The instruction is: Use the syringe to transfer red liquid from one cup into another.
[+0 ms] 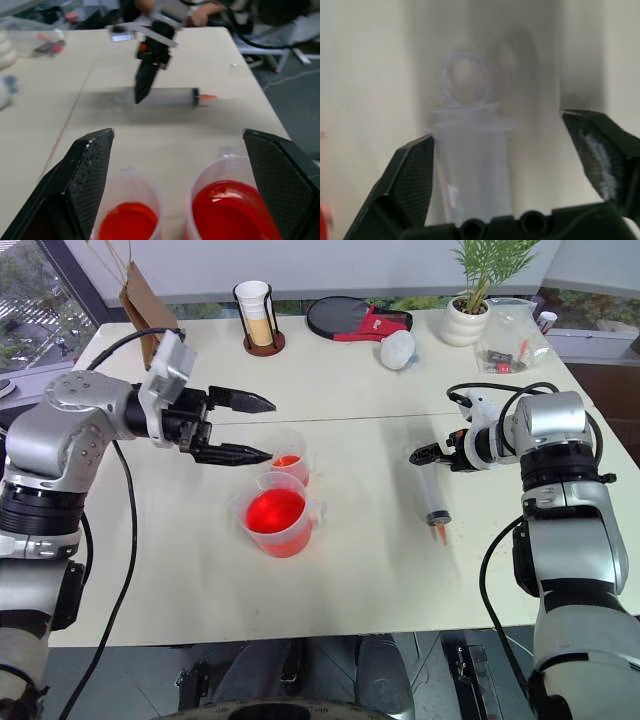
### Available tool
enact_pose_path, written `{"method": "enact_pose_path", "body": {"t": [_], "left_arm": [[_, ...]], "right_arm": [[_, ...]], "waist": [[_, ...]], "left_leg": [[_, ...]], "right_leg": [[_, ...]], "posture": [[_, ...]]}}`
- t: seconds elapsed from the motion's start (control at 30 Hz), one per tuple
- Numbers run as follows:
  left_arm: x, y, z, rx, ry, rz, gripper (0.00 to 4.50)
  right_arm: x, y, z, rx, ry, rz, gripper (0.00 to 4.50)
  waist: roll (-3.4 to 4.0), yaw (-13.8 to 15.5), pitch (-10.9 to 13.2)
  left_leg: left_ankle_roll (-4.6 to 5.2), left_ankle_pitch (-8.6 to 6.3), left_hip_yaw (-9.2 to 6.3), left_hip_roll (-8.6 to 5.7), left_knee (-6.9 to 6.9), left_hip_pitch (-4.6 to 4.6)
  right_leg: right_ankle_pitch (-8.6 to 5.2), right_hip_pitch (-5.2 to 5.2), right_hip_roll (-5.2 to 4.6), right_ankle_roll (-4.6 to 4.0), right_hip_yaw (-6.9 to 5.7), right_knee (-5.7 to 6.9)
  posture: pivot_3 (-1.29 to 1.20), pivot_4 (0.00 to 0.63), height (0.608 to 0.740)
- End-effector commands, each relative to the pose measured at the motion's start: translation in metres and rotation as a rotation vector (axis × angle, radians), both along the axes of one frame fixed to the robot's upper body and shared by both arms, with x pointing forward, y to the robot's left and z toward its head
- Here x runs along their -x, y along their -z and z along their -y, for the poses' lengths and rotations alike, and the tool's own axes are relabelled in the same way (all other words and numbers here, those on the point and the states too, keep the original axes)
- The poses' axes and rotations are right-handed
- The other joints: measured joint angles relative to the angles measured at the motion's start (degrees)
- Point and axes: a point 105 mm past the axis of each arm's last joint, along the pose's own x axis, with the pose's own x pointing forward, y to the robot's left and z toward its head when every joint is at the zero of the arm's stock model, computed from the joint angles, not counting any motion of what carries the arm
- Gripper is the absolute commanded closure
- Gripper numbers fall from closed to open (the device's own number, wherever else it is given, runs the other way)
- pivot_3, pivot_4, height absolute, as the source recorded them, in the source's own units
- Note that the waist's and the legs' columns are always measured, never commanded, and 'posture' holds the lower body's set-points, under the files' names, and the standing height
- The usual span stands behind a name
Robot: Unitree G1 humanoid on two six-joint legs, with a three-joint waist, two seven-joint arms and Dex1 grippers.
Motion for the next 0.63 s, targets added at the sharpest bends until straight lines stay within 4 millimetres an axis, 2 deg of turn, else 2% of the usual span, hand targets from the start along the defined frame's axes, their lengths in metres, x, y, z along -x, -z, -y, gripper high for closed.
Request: {"method": "enact_pose_path", "body": {"t": [0.03,0.07,0.17,0.23,0.3,0.5,0.63], "left_arm": [[0.002,-0.024,-0.036,0.084,-0.132,0.030,0.22],[0.001,-0.024,-0.047,0.100,-0.187,0.019,0.22],[0.003,-0.008,-0.082,0.113,-0.370,-0.038,0.22],[0.008,0.006,-0.101,0.130,-0.474,-0.086,0.22],[0.014,0.022,-0.114,0.153,-0.560,-0.136,0.22],[0.035,0.076,-0.128,0.174,-0.698,-0.275,0.22],[0.038,0.091,-0.130,0.217,-0.744,-0.322,0.22]], "right_arm": [[0.001,-0.066,-0.019,-0.110,-0.221,0.371,0.01],[0.007,-0.074,-0.018,-0.099,-0.271,0.447,0.01],[0.021,-0.084,0.007,-0.043,-0.296,0.589,0.01],[0.030,-0.083,0.024,-0.016,-0.284,0.650,0.01],[0.039,-0.073,0.040,0.034,-0.278,0.664,0.01],[0.059,-0.033,0.080,0.113,-0.210,0.575,0.01],[0.059,-0.023,0.086,0.098,-0.172,0.568,0.01]], "waist": [[0.01,-0.4,0.0],[0.02,-0.5,0.0],[0.04,-0.3,0.0],[-0.03,-0.1,0.0],[-0.10,0.3,-0.1],[-0.09,1.6,-0.1],[-0.10,1.7,-0.1]], "left_leg": [[0.00,0.00,-0.01,0.01,-0.02,-0.02],[0.00,0.00,0.01,0.03,-0.08,-0.02],[0.04,-0.03,0.00,0.05,-0.14,0.01],[0.08,-0.05,0.00,0.04,-0.10,0.01],[0.17,-0.10,-0.01,0.03,0.00,0.05],[0.39,-0.26,0.02,0.02,-0.02,0.33],[0.37,-0.25,0.00,0.03,-0.02,0.40]], "right_leg": [[0.00,-0.03,0.01,0.00,-0.01,0.01],[0.00,-0.09,0.01,0.01,0.00,0.01],[-0.01,-0.10,0.02,0.02,-0.02,0.01],[-0.01,-0.04,0.01,0.02,-0.02,-0.01],[-0.01,0.09,-0.01,0.02,-0.01,-0.02],[-0.01,0.38,-0.08,0.00,0.05,-0.05],[-0.02,0.48,-0.08,-0.02,0.05,-0.10]], "posture": [[0.00,0.150,0.739],[0.00,0.150,0.739],[0.00,0.150,0.739],[0.00,0.150,0.739],[0.00,0.150,0.739],[0.00,0.150,0.739],[0.00,0.150,0.739]]}}
